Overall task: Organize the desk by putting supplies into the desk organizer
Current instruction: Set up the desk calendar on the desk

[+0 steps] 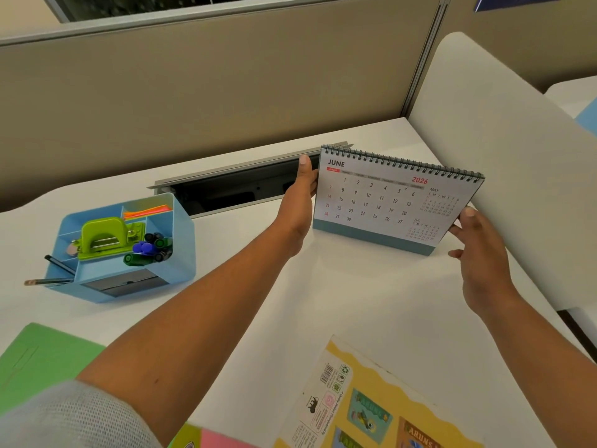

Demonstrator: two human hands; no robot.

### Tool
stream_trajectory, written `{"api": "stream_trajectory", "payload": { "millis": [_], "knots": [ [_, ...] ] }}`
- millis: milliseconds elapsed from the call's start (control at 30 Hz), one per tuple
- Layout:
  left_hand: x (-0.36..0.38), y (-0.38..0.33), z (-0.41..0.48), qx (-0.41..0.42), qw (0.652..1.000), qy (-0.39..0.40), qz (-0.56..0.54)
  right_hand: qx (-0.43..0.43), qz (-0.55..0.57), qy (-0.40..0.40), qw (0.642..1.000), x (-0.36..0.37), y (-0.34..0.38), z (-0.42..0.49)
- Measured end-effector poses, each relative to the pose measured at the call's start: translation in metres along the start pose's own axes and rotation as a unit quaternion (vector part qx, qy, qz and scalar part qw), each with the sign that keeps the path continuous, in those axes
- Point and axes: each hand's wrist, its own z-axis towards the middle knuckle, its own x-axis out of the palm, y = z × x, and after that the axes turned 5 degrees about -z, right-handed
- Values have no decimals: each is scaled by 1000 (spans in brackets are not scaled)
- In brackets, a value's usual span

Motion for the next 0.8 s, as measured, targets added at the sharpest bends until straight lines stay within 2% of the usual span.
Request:
{"api": "stream_trajectory", "payload": {
  "millis": [800],
  "knots": [
    [4,-1,-1,3,1000,6,17,-8,6,-10,1000,2,0,-4]
  ]
}}
